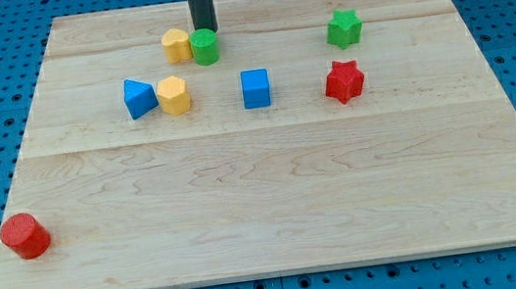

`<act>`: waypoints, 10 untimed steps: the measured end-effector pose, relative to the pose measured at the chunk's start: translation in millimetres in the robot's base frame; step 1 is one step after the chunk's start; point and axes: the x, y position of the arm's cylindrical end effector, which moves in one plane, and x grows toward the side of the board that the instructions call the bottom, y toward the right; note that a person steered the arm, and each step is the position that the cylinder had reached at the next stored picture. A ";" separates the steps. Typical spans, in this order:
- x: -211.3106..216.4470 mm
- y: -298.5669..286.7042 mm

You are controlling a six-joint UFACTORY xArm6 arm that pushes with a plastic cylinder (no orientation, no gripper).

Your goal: Move the green star into the green circle

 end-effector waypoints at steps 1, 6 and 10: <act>-26.9 -7.6; -63.9 160.5; 33.0 127.4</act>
